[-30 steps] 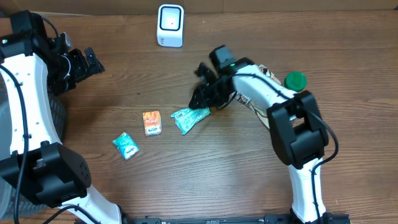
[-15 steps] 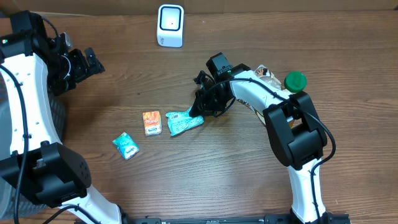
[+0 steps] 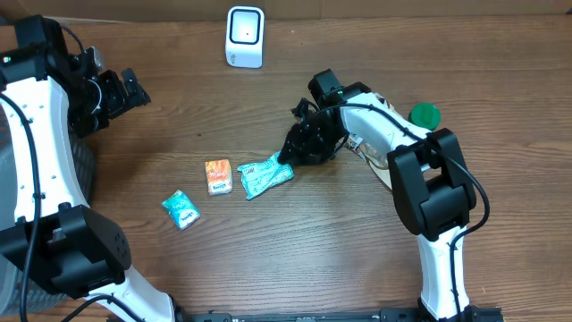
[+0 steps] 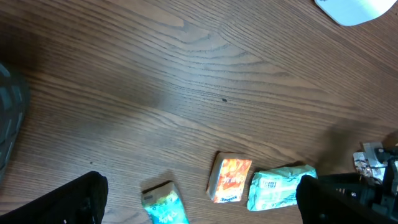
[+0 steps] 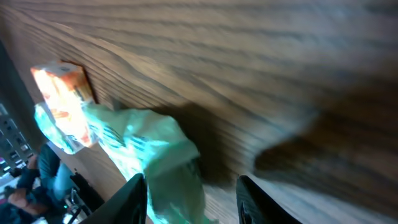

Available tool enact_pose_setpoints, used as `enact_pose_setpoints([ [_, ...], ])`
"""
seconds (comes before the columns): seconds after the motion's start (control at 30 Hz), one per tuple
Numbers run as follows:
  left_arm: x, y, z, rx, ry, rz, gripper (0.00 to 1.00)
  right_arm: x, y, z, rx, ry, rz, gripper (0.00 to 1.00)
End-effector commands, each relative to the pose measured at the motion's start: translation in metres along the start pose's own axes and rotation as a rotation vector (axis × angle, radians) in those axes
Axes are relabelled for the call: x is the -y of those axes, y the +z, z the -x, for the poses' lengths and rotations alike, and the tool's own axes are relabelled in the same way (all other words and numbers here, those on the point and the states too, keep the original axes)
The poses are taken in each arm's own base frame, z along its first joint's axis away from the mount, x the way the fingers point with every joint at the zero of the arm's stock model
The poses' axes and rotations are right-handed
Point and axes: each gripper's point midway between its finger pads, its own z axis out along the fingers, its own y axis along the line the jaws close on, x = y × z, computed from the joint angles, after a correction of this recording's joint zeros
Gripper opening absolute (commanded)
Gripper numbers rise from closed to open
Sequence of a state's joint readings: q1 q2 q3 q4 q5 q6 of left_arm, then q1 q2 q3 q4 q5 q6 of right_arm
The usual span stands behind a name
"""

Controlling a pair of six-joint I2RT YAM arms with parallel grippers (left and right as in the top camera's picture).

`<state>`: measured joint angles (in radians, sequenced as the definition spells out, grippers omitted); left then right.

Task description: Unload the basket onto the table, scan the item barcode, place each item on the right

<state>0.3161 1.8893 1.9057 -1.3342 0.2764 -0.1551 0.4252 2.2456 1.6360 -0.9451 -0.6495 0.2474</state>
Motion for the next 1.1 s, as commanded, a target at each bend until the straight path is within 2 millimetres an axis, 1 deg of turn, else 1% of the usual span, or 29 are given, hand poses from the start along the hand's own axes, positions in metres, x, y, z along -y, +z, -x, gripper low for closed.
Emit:
enact_pose_setpoints([
  [0.0,0.006,-0.007,0.003,0.024,0.0,-0.016,1.0,-0.009,-0.002,-0.003,0.006,-0.017,0.0,0.39],
  [0.17,0.005,-0.007,0.003,0.024,0.0,-0.016,1.0,-0.01,0.014,-0.007,-0.001,-0.033,0.003,0.38],
  [0.27,0.006,-0.007,0.003,0.024,0.0,-0.016,1.0,-0.011,0.023,-0.009,0.0,-0.01,0.01,0.38],
  [0.33,0.005,-0.007,0.003,0.024,0.0,-0.016,1.0,-0.013,0.029,-0.012,-0.006,-0.019,0.008,0.33],
  [0.37,0.006,-0.007,0.003,0.024,0.0,-0.016,1.0,-0.014,0.03,-0.013,-0.006,-0.023,0.009,0.27],
  [0.4,0.005,-0.007,0.003,0.024,0.0,-0.016,1.0,-0.015,0.03,-0.012,-0.005,-0.026,0.007,0.14],
  [0.43,0.005,-0.007,0.003,0.024,0.0,-0.016,1.0,-0.014,0.03,-0.011,0.0,-0.024,0.003,0.04],
  [0.5,0.006,-0.007,0.003,0.024,0.0,-0.016,1.0,-0.013,0.028,-0.008,0.009,-0.024,0.007,0.04],
  [0.57,0.005,-0.007,0.003,0.024,0.0,-0.016,1.0,-0.012,0.018,-0.002,0.03,-0.015,0.017,0.04],
  [0.6,0.005,-0.007,0.003,0.024,0.0,-0.016,1.0,-0.014,0.009,0.002,0.049,-0.015,0.027,0.04],
  [0.63,0.005,-0.007,0.003,0.024,0.0,-0.016,1.0,-0.015,0.004,0.004,0.059,-0.016,0.03,0.04],
  [0.67,0.006,-0.007,0.003,0.024,0.0,-0.016,1.0,-0.018,-0.008,0.009,0.087,-0.023,0.039,0.04],
  [0.77,0.005,-0.007,0.003,0.024,0.0,-0.016,1.0,-0.038,-0.051,0.019,0.184,-0.074,0.071,0.04],
  [0.8,0.005,-0.007,0.003,0.024,0.0,-0.016,1.0,-0.048,-0.07,0.02,0.223,-0.095,0.082,0.04],
  [0.83,0.006,-0.007,0.003,0.024,0.0,-0.016,1.0,-0.055,-0.082,0.019,0.245,-0.107,0.089,0.04],
  [0.9,0.006,-0.007,0.003,0.024,0.0,-0.016,1.0,-0.075,-0.111,0.01,0.296,-0.145,0.099,0.04],
  [0.93,0.006,-0.007,0.003,0.024,0.0,-0.016,1.0,-0.087,-0.13,0.002,0.328,-0.169,0.105,0.04],
  [1.0,0.006,-0.007,0.003,0.024,0.0,-0.016,1.0,-0.105,-0.155,-0.014,0.367,-0.201,0.119,0.04],
  [1.03,0.006,-0.007,0.003,0.024,0.0,-0.016,1.0,-0.11,-0.164,-0.021,0.381,-0.21,0.123,0.04],
  [1.07,0.005,-0.007,0.003,0.024,0.0,-0.016,1.0,-0.118,-0.179,-0.032,0.405,-0.226,0.126,0.04],
])
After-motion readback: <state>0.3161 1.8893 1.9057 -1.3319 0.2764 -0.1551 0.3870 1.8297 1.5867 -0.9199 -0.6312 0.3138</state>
